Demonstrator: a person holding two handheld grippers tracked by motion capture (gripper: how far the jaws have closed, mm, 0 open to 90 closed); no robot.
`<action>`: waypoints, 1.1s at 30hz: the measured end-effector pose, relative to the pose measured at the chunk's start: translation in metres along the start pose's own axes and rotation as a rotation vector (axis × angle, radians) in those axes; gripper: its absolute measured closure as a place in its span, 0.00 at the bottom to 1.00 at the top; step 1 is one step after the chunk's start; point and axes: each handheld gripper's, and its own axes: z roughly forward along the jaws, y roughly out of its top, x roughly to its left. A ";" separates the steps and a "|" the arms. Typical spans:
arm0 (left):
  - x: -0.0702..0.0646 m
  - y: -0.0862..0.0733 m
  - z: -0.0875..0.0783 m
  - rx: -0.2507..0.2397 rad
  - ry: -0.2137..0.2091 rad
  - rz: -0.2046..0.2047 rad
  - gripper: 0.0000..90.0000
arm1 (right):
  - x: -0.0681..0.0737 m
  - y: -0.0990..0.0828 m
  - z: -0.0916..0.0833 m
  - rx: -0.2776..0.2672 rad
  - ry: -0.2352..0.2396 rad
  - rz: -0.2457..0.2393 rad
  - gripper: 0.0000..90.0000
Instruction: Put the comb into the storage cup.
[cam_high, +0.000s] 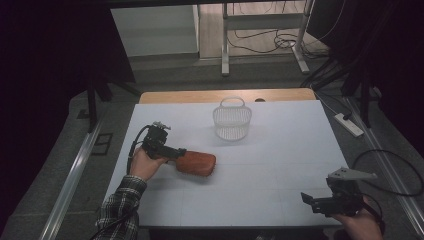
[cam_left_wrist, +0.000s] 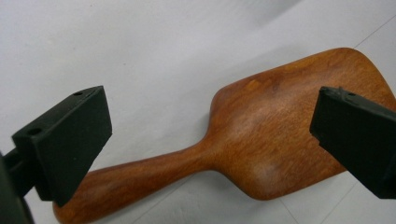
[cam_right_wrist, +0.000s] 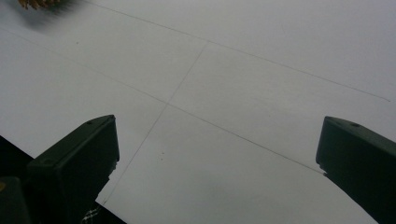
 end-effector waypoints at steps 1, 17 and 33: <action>0.000 0.001 0.001 0.001 0.000 0.002 0.00 | 0.000 0.000 0.000 0.000 0.000 0.000 0.00; -0.001 0.009 0.005 0.016 0.056 0.067 0.32 | 0.000 0.000 0.000 -0.001 -0.002 0.002 0.00; 0.008 0.006 0.006 0.019 0.014 0.047 0.99 | 0.000 0.000 0.000 0.001 -0.001 0.001 0.00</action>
